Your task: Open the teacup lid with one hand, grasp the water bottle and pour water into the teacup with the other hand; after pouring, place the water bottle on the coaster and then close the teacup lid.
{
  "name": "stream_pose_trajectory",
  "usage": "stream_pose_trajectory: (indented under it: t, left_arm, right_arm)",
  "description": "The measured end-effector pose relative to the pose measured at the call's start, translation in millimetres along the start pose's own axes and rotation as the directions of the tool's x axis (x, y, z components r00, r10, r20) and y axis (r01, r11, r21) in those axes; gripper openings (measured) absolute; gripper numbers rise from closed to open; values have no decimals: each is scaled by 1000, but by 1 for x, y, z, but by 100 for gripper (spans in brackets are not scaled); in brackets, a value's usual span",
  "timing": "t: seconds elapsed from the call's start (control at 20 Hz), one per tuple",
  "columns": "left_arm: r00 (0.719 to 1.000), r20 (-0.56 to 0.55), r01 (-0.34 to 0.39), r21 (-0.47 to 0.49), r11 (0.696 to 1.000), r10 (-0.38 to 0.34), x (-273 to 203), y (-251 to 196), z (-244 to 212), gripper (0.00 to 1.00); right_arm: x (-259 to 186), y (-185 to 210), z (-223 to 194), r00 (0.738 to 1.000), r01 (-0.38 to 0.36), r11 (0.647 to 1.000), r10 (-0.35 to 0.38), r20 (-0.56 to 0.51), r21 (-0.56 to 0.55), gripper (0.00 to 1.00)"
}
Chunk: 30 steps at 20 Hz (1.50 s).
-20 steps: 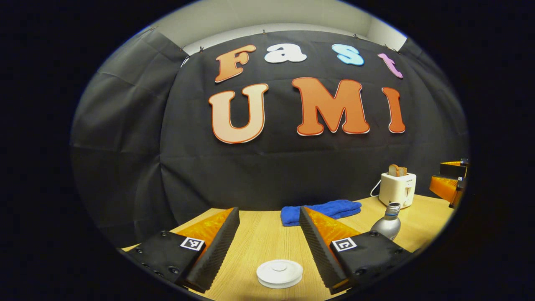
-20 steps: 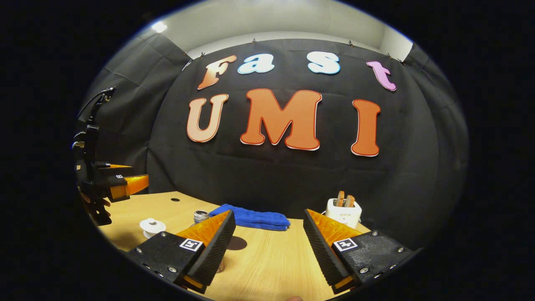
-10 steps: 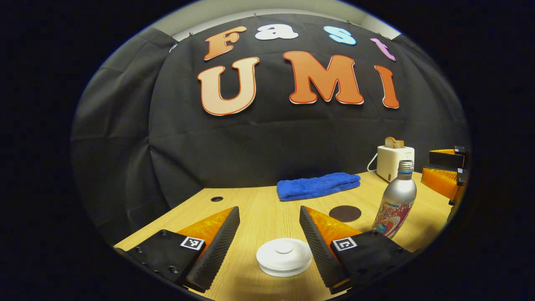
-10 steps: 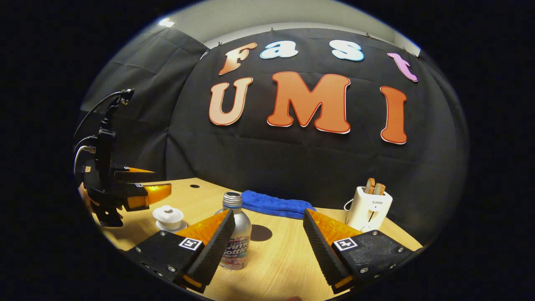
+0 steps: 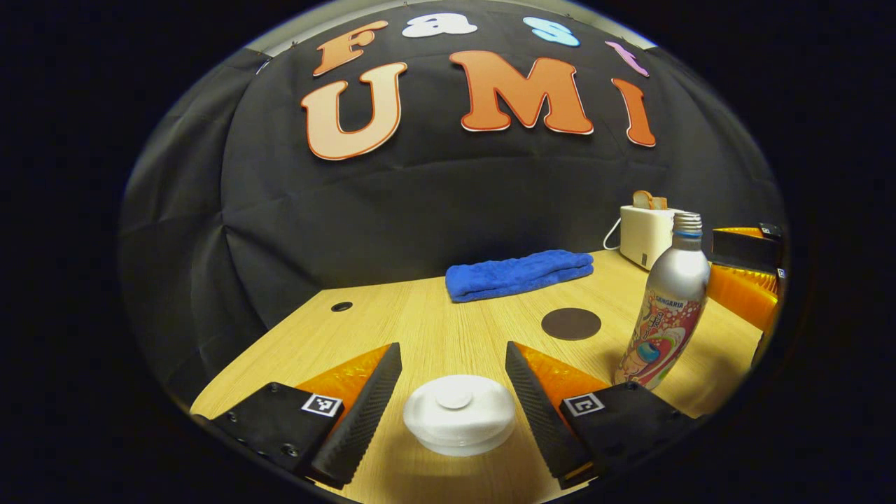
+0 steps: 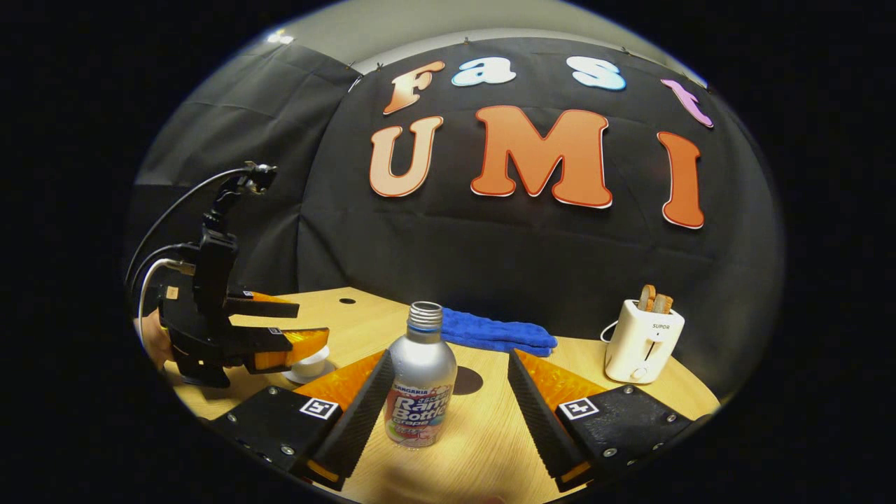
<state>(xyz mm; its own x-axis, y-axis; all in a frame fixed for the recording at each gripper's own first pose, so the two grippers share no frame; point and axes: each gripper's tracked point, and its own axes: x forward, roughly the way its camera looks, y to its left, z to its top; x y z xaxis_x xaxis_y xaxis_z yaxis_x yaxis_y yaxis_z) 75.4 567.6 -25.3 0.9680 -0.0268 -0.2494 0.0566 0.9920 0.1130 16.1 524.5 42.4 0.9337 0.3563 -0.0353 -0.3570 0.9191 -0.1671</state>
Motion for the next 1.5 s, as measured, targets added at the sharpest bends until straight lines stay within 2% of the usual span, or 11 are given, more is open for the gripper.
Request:
stream_pose_trajectory:
  t: [0.15,0.3,0.55,0.7,0.75,0.85,1.05,1.1,1.35,1.4,1.5]
  left_arm:
    - [1000,-20,-1,7,1000,1,5,0,-7,98]
    - [999,-44,-6,14,1000,6,11,0,-14,82]
    - [997,-73,-3,8,1000,4,17,-1,-23,66]
    - [996,-86,-2,13,1000,3,15,-5,-24,48]
    - [997,-81,-6,14,1000,7,14,-5,-22,54]
    - [998,-65,-10,-3,1000,10,16,-4,-19,36]
    - [999,-50,-10,-29,1000,8,16,-4,-18,26]
    - [999,-46,-7,-33,999,5,15,-5,-17,31]
    - [999,20,-28,-47,999,29,9,5,1,31]
    - [999,34,-36,-47,998,38,8,9,6,26]
    - [998,51,-45,-47,998,47,4,14,11,30]
  right_arm:
    - [3,5,-4,1000,-19,1000,19,-11,-1,98]
    - [7,7,-9,999,-30,1000,30,-27,3,98]
    - [12,11,-15,998,-44,999,45,-46,8,98]
    - [14,15,-23,996,-53,999,53,-66,0,98]
    - [15,16,-25,996,-56,998,55,-74,-2,98]
    - [18,18,-30,994,-60,998,59,-92,-12,98]
    - [24,25,-39,990,-74,997,70,-123,-29,98]
    - [26,26,-41,989,-78,996,74,-129,-32,98]
    - [33,26,-52,982,-84,996,77,-173,-34,98]
    - [35,26,-53,980,-85,996,78,-183,-32,98]
    - [38,27,-56,975,-90,996,83,-204,-26,99]
